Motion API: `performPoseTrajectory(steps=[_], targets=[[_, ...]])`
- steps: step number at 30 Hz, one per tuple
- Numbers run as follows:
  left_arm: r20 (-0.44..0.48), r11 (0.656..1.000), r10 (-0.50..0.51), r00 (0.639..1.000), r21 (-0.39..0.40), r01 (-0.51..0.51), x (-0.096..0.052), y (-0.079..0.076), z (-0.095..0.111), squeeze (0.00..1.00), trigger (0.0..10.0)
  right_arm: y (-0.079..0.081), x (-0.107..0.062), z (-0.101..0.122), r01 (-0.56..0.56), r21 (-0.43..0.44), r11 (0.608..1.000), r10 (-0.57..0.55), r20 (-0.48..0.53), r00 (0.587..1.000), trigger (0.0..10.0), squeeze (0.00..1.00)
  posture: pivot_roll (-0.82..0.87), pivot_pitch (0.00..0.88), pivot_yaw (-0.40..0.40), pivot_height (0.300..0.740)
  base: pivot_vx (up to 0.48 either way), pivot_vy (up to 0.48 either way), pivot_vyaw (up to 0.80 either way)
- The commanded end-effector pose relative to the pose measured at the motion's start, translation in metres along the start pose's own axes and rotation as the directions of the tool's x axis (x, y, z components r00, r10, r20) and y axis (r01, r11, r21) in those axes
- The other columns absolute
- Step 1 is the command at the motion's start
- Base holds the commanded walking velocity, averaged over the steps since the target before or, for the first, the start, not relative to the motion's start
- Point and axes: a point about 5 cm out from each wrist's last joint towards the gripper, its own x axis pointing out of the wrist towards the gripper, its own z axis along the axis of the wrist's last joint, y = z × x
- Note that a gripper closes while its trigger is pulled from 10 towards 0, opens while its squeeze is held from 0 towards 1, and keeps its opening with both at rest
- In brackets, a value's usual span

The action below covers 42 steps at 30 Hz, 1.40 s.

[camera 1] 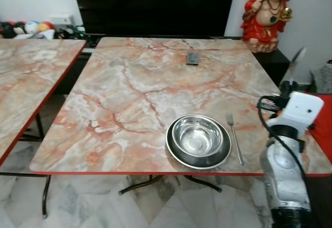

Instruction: Setting the table

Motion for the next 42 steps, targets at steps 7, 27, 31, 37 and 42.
performPoseTrajectory(steps=[7, 27, 31, 37, 42], targets=[[-0.021, 1.000, 0.009, 1.000, 0.004, -0.009, -0.002, 0.005, -0.004, 0.00, 10.0, 0.007, 0.003, 0.000, -0.017, 0.023, 1.000, 0.017, -0.017, 1.000, 10.0, 0.00, 0.00, 0.047, -0.011, 0.740, 0.000, 0.000, 0.00], [-0.025, 1.000, 0.020, 0.999, 0.003, -0.020, -0.002, 0.005, -0.005, 0.00, 10.0, 0.012, 0.002, -0.003, -0.038, 0.018, 0.999, 0.039, -0.026, 0.999, 10.0, 0.00, 0.01, 0.065, -0.016, 0.740, 0.000, -0.087, 0.00], [-0.026, 1.000, 0.023, 0.999, -0.003, -0.023, -0.003, 0.005, -0.006, 0.00, 10.0, 0.013, 0.001, -0.003, -0.044, 0.019, 0.999, 0.045, -0.028, 0.999, 10.0, 0.00, 0.01, 0.069, -0.015, 0.740, 0.000, 0.000, 0.00], [-0.024, 1.000, 0.026, 0.999, -0.007, -0.026, -0.003, 0.006, -0.006, 0.00, 10.0, 0.014, 0.000, -0.003, -0.046, 0.020, 0.999, 0.047, -0.027, 0.999, 10.0, 0.00, 0.01, 0.070, -0.015, 0.740, 0.000, 0.000, 0.00], [-0.019, 1.000, 0.027, 0.999, -0.009, -0.028, -0.003, 0.006, -0.005, 0.00, 10.0, 0.014, 0.000, -0.002, -0.043, 0.021, 0.999, 0.044, -0.020, 0.999, 10.0, 0.00, 0.01, 0.070, -0.014, 0.740, 0.000, 0.000, 0.00]])
